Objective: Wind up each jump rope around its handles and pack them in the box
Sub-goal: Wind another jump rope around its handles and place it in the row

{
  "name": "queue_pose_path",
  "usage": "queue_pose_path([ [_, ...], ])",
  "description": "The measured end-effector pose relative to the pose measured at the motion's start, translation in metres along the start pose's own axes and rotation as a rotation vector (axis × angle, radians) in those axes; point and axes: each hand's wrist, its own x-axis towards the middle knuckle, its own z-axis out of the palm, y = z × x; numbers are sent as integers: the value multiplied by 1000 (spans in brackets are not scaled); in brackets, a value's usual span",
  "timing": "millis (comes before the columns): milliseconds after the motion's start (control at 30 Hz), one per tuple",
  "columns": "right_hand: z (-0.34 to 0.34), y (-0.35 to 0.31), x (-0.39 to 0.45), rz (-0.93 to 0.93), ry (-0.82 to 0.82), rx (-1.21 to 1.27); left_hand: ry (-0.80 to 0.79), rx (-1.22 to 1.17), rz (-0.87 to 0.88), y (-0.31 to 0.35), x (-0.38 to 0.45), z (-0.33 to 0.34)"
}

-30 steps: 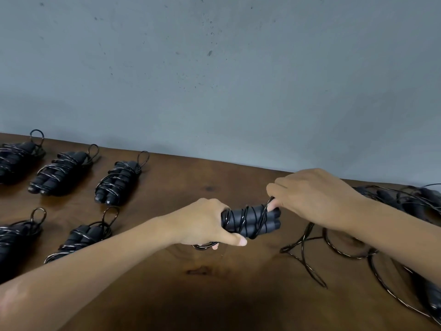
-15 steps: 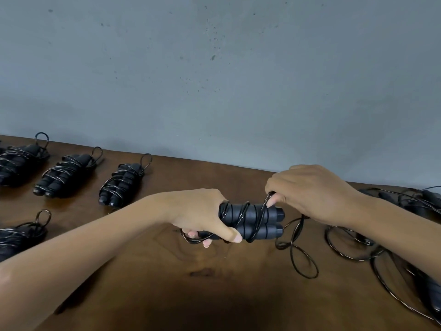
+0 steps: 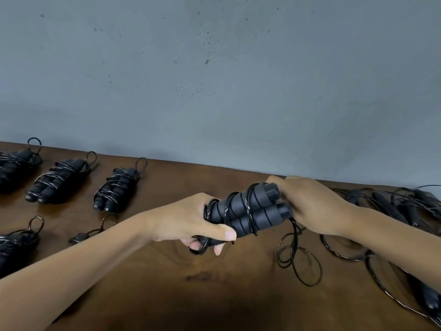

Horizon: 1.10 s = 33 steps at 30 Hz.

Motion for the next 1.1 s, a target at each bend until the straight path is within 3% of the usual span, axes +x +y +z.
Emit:
queue_pose_path([
  [500, 16, 10, -12, 162, -2, -17, 125, -544, 138, -42, 9, 13],
  [767, 2, 9, -11, 226, -58, -450, 339, -679, 11, -35, 19, 24],
  [967, -5, 10, -20, 295, -93, -561, 448, -715, -105, -34, 23, 15],
  [1100, -22, 6, -28, 306, -93, -519, 431, -627, -174, -40, 19, 10],
])
